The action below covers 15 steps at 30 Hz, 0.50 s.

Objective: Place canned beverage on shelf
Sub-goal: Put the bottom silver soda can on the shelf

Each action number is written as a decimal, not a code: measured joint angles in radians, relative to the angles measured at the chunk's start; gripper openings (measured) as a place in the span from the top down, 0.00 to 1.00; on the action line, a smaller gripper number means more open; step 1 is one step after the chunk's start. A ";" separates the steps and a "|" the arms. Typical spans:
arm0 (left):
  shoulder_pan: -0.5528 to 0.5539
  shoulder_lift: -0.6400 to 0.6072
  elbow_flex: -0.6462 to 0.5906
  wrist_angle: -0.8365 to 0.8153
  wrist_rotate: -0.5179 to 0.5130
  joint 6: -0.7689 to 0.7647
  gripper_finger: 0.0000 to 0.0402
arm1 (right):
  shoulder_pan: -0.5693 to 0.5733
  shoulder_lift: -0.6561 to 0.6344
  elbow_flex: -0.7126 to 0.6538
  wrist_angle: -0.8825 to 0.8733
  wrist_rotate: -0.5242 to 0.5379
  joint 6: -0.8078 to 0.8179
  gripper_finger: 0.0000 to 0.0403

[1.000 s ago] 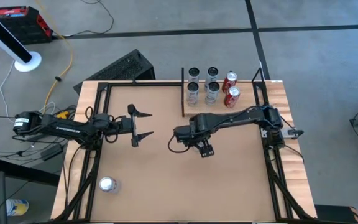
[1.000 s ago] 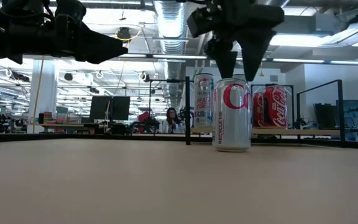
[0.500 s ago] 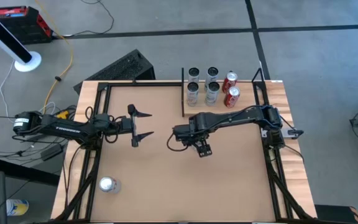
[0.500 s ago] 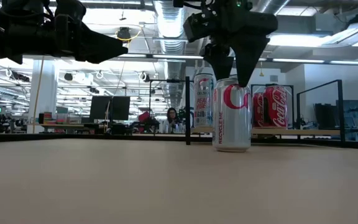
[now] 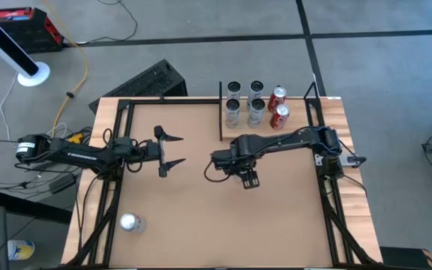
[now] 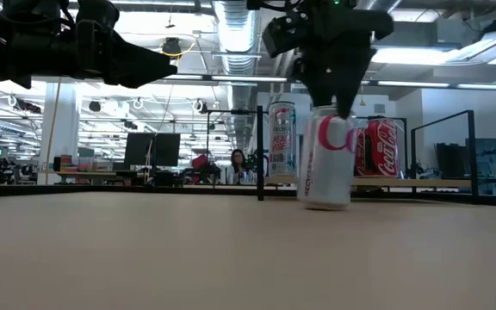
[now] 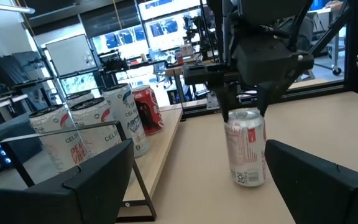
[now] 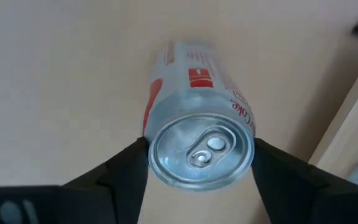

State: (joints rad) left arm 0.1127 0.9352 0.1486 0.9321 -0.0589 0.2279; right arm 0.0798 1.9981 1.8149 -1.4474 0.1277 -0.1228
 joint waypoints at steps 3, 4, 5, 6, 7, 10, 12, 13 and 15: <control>0.000 0.000 0.000 0.000 0.000 0.000 0.13 | -0.012 -0.019 -0.004 -0.070 -0.005 0.039 0.32; 0.000 0.000 0.000 0.000 0.000 0.000 0.13 | -0.018 -0.027 -0.005 -0.089 -0.010 0.056 0.32; 0.000 0.000 0.000 -0.001 0.000 0.000 0.13 | -0.026 -0.043 -0.006 -0.101 -0.010 0.074 0.32; 0.000 0.000 0.000 -0.003 0.000 0.000 0.13 | -0.035 -0.063 -0.006 -0.112 -0.008 0.093 0.32; 0.000 0.000 0.000 -0.004 0.000 0.000 0.13 | -0.042 -0.090 -0.006 -0.119 -0.002 0.112 0.32; 0.000 0.000 0.000 -0.009 0.000 0.000 0.13 | -0.072 -0.175 -0.012 -0.123 0.005 0.162 0.32; 0.000 0.000 0.000 -0.010 0.000 0.000 0.13 | -0.090 -0.224 -0.025 -0.124 0.004 0.190 0.32; 0.000 0.000 0.000 -0.010 0.000 0.000 0.13 | -0.099 -0.250 -0.035 -0.124 0.003 0.206 0.32; 0.000 0.000 0.000 -0.011 0.000 0.000 0.13 | -0.118 -0.312 -0.064 -0.122 0.001 0.234 0.32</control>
State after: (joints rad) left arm 0.1123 0.9352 0.1486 0.9215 -0.0593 0.2281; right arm -0.0387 1.6859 1.7510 -1.5693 0.1289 0.1117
